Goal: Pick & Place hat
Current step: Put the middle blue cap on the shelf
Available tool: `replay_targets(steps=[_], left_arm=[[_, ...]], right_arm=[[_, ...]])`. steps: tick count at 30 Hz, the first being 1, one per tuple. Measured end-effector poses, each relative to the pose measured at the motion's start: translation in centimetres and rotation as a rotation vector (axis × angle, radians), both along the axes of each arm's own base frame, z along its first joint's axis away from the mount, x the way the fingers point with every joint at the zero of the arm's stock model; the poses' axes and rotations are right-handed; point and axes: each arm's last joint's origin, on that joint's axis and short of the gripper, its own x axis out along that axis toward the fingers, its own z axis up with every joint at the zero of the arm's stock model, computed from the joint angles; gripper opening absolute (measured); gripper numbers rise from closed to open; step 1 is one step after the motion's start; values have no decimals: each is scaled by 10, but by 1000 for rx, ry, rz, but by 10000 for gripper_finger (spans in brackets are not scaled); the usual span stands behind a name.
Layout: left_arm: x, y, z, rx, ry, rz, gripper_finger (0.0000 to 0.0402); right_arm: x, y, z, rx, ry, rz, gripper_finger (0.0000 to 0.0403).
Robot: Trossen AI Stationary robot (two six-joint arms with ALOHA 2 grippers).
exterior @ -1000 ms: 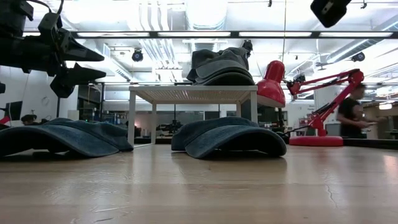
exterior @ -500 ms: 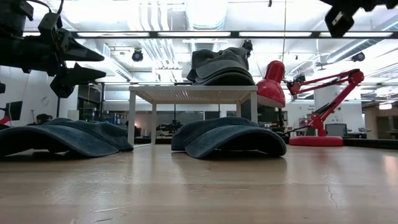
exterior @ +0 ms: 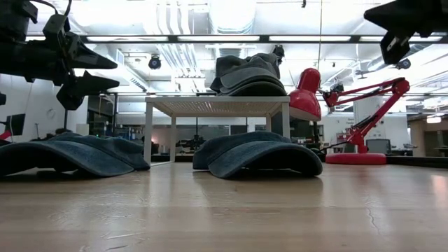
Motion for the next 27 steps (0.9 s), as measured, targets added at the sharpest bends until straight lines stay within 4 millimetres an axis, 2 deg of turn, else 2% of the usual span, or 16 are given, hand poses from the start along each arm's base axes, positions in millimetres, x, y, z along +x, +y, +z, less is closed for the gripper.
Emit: replay_targets(steps=[5,10,21,27], left_arm=[[0,0,0,0,0,0,223],[0,0,0,-15,-13,9,223],[0,0,3,-355,-166,36,223],[1,0,7,-347,-204,20,223]], right_arm=[[0,0,-13,12,-68,-1,9],[2,1,-29,12,-61,0,9],[7,2,-43,21,-88,0,9],[8,3,-49,15,-70,1,9]])
